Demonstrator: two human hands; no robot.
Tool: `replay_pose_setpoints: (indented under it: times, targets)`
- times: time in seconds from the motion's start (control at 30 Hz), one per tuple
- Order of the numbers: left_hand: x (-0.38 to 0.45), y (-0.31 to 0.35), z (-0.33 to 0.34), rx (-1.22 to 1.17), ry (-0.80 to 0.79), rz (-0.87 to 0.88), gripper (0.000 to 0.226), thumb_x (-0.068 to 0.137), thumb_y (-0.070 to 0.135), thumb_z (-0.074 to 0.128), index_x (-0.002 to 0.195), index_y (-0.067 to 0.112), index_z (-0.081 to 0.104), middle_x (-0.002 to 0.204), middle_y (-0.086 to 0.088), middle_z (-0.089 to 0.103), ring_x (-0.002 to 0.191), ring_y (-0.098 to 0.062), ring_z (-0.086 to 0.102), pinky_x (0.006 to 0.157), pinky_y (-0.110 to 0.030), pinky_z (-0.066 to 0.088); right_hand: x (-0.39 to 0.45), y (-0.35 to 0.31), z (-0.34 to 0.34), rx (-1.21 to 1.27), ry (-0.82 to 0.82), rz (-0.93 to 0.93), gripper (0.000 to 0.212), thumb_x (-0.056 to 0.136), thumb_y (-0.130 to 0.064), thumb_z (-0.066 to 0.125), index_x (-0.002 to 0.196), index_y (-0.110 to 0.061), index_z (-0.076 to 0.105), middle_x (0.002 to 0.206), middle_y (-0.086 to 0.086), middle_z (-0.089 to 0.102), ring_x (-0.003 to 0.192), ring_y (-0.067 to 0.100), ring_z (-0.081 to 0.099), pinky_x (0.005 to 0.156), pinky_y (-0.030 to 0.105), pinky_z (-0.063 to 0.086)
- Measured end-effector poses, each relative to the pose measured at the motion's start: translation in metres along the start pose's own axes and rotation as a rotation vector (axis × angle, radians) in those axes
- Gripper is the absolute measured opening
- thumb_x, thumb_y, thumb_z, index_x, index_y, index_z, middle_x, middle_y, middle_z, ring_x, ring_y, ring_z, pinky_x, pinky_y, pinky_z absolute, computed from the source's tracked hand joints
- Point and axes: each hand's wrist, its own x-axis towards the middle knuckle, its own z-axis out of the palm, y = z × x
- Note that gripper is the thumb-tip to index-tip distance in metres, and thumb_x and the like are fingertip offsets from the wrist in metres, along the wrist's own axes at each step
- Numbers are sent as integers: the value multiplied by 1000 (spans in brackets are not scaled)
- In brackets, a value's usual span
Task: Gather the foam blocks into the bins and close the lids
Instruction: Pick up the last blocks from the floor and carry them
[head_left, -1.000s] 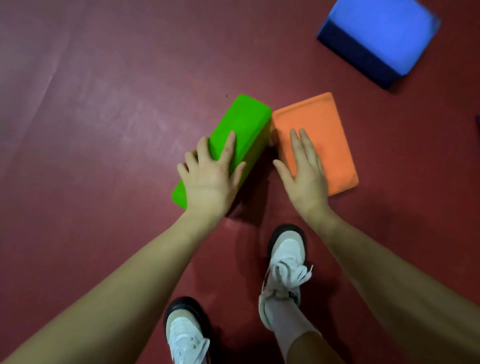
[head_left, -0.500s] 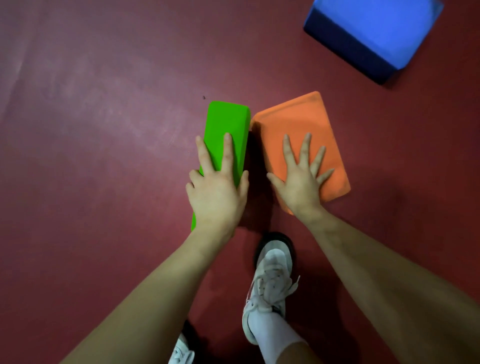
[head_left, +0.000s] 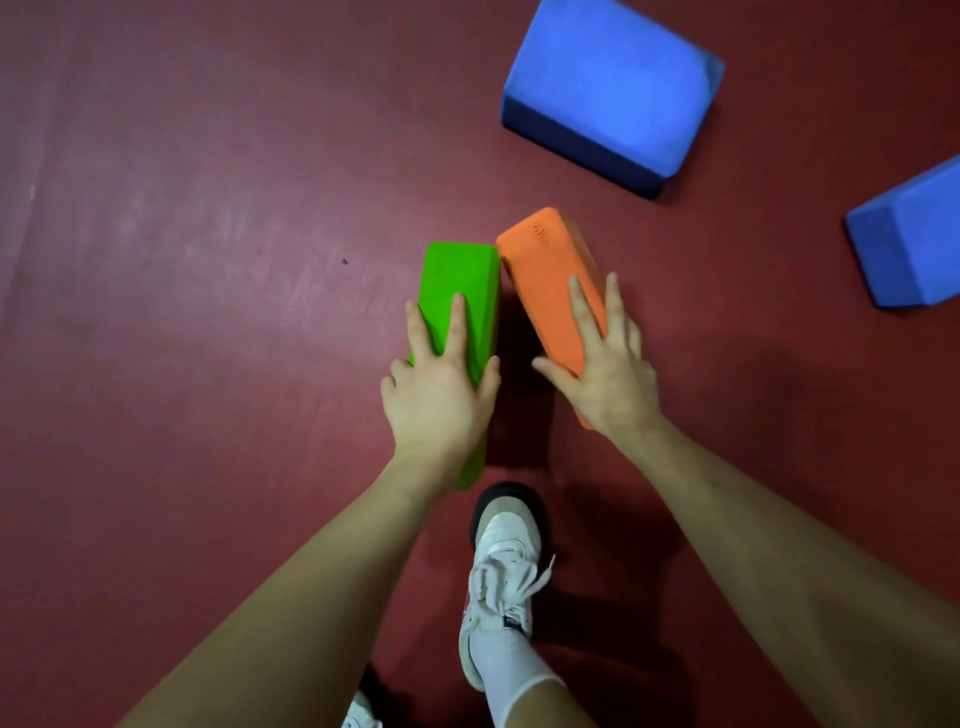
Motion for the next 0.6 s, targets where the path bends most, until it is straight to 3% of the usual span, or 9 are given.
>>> replay_pose_setpoints:
  times: [0.07, 0.1, 0.27, 0.6]
  targets:
    - [2, 2, -1, 3, 4, 12, 72, 93, 57, 40, 152, 37, 4, 160, -11, 1, 112, -41, 50, 93, -43, 40, 0, 1, 1, -52, -53, 12, 113, 74, -50, 75, 149, -45, -10, 161, 0, -9, 136, 34, 28, 93, 52, 48]
    - [2, 1, -1, 9, 2, 11, 72, 93, 57, 40, 152, 37, 4, 160, -11, 2, 112, -41, 50, 93, -44, 40, -1, 1, 1, -55, -59, 8, 114, 74, -46, 76, 149, -44, -9, 161, -1, -9, 134, 35, 30, 92, 51, 49]
    - [-18, -9, -21, 25, 9, -1, 71, 94, 55, 40, 152, 36, 5, 160, -12, 2, 112, -42, 50, 93, -44, 39, -19, -13, -25, -30, -20, -36, 89, 83, -44, 66, 152, -39, 10, 162, -1, -5, 121, 35, 43, 78, 42, 48]
    - [-141, -38, -153, -14, 40, 6, 71, 92, 57, 42, 151, 40, 6, 160, -7, 1, 116, -41, 49, 94, -43, 40, -138, -113, -147, -41, 43, -120, 79, 85, -49, 60, 151, -39, 18, 162, -8, -3, 120, 37, 45, 80, 40, 46]
